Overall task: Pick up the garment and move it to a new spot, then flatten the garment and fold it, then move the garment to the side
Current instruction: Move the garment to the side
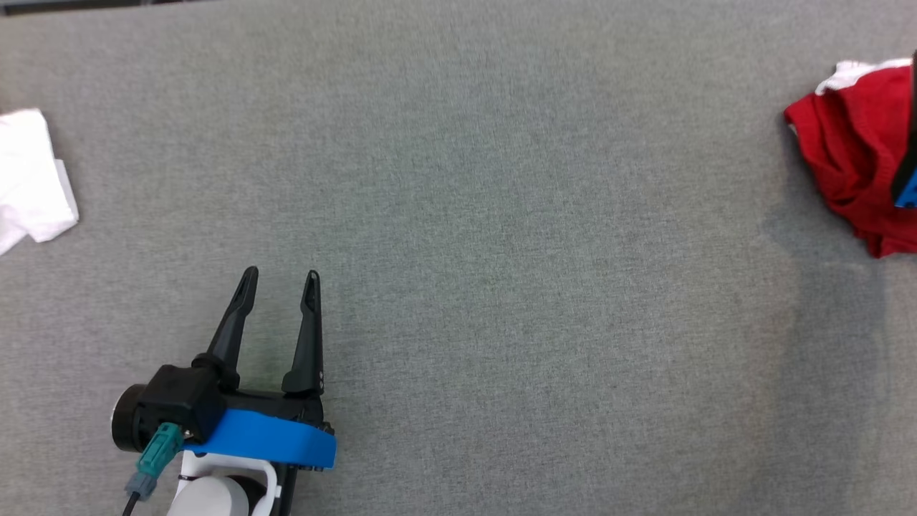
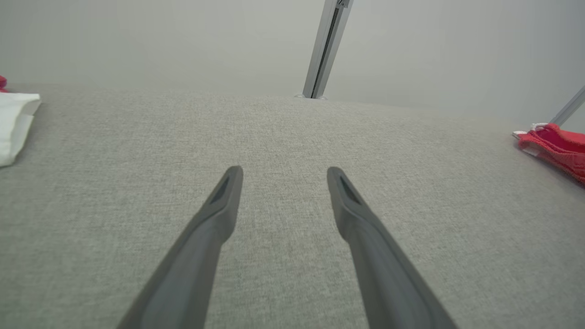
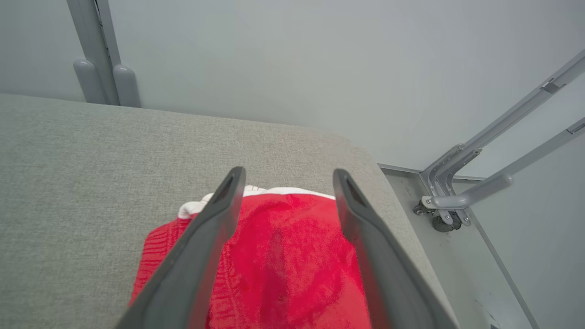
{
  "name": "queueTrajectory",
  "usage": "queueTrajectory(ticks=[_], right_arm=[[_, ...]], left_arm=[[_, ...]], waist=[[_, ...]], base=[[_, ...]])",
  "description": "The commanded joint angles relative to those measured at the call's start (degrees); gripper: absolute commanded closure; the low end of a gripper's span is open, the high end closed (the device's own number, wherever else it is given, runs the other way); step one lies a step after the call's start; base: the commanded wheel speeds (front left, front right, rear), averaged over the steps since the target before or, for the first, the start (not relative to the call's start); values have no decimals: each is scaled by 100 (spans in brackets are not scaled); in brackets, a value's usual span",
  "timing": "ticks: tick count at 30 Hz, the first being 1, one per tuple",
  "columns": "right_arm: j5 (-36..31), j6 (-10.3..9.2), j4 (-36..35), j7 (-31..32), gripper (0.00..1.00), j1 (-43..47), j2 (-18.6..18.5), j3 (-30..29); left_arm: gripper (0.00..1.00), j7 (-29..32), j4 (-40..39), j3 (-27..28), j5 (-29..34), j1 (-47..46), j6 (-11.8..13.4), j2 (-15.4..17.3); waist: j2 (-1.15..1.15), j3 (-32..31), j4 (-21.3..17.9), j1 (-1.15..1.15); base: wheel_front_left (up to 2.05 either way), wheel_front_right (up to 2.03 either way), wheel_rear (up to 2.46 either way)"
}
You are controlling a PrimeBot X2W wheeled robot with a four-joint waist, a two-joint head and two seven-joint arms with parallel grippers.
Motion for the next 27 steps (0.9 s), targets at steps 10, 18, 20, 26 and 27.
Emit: queueTrajectory(ticks=[10, 18, 20, 26, 27], right_arm=[[651, -1, -234, -859, 0, 685, 739, 565], [539, -1, -870, -1515, 0, 2035, 1559, 984], [582, -1, -1088, -1624, 0, 2443, 1653, 1086], [1229, -1, -1714, -1850, 0, 3697, 1667, 1466], [1274, -1, -1768, -1858, 0, 3825, 1668, 1459]], left_arm=[[0, -362, 716, 204, -154, -1, 123, -86], [0, -558, 1334, 376, -280, 398, 267, -199], [0, -583, 1431, 404, -324, 493, 275, -260], [0, -643, 1619, 363, -333, 711, 238, -394], [0, -647, 1639, 352, -320, 725, 232, -410]], waist=[[0, -932, 11, -1], [0, -1467, 101, -1], [0, -1579, 164, -1], [0, -1937, 406, -1], [0, -1990, 431, -1]], base=[[0, 0, 0], [0, 0, 0], [0, 0, 0], [0, 0, 0], [0, 0, 0]])
